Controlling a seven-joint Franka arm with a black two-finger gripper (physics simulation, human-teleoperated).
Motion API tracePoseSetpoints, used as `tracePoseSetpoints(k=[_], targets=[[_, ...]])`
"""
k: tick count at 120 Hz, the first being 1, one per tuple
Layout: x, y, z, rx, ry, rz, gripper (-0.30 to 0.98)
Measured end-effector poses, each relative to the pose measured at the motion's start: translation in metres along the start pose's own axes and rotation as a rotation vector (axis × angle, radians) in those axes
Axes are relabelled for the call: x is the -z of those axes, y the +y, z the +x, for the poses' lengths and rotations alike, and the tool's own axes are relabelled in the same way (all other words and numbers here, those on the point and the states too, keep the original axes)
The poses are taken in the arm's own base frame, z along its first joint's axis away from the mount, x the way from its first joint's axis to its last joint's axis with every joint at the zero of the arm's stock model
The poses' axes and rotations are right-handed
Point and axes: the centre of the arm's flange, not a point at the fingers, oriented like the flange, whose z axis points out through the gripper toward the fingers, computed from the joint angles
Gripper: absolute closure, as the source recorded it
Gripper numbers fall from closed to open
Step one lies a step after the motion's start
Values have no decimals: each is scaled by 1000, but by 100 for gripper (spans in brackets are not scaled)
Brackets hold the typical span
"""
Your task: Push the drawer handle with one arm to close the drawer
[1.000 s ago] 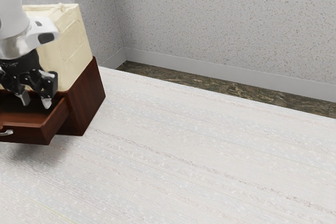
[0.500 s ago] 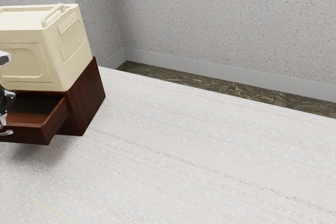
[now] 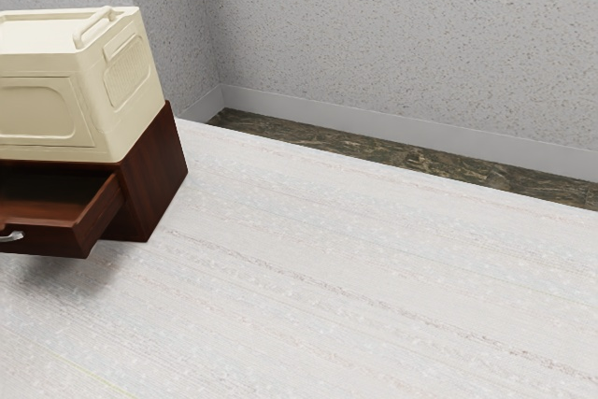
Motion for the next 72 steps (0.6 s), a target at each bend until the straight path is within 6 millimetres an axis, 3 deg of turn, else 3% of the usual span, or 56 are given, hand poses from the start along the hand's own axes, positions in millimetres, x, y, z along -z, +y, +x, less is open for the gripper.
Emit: tracePoseSetpoints(k=[24, 72], targets=[[-14, 6, 0, -133, 62, 17, 78], [-40, 12, 32, -285, 105, 30, 79]])
